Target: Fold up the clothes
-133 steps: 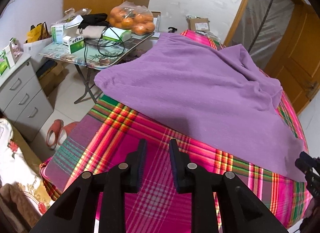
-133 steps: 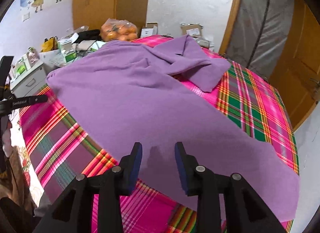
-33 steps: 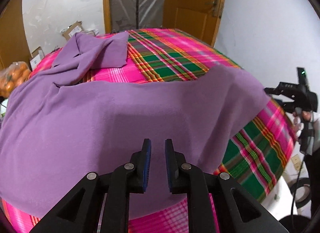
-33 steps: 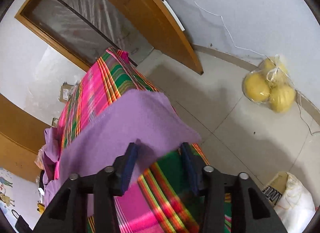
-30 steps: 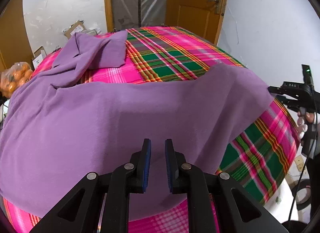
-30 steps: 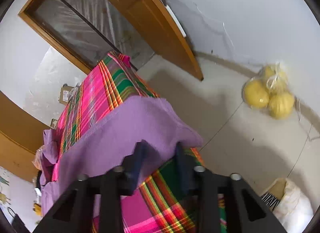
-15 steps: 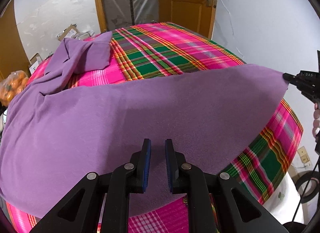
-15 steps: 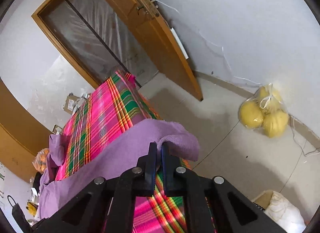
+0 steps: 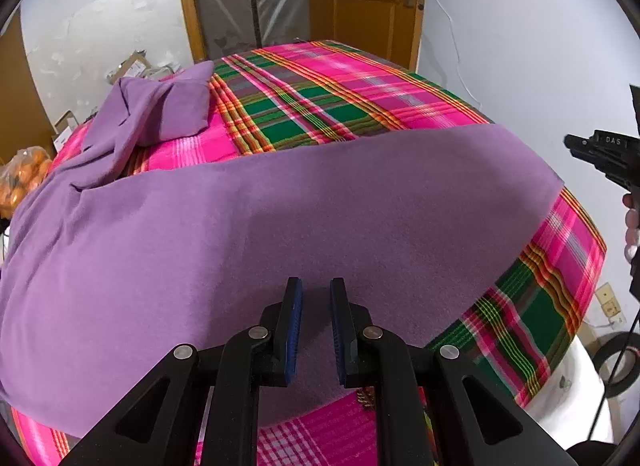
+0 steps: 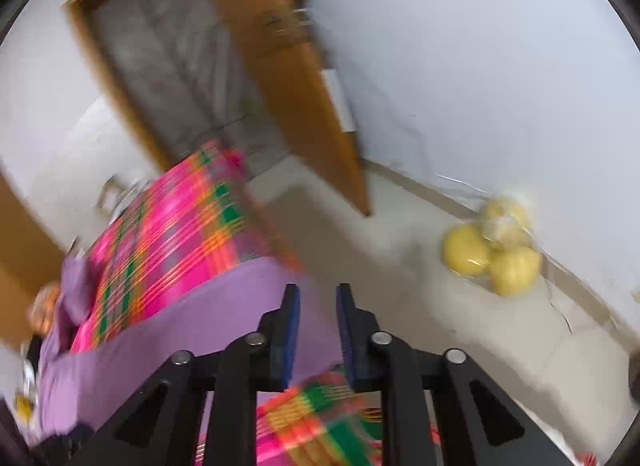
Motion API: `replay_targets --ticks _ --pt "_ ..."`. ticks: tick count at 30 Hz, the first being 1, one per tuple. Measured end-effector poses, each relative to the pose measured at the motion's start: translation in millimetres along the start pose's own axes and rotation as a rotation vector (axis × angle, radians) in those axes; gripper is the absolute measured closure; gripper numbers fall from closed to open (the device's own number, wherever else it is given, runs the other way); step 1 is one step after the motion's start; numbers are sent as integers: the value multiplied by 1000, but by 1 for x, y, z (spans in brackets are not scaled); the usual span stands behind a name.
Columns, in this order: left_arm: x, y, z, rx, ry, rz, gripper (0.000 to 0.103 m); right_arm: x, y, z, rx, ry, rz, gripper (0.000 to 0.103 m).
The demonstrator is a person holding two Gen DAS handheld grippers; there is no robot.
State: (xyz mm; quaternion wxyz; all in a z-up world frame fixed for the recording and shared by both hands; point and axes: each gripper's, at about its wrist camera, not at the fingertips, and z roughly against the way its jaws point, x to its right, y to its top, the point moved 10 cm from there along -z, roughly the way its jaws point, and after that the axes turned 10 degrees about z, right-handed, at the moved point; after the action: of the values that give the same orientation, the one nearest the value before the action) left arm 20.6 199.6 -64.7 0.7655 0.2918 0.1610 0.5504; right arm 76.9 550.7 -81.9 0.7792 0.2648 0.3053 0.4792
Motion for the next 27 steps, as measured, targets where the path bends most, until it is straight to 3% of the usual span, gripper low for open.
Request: replay_targets --ticks 6,14,27 --pt "-43 8 7 47 141 57 88 -117 -24 -18 -47 210 275 81" --pt "-105 6 19 66 274 172 88 -239 -54 -25 -92 356 553 81" --pt "-168 1 28 78 364 293 88 -315 -66 -47 -150 420 729 81"
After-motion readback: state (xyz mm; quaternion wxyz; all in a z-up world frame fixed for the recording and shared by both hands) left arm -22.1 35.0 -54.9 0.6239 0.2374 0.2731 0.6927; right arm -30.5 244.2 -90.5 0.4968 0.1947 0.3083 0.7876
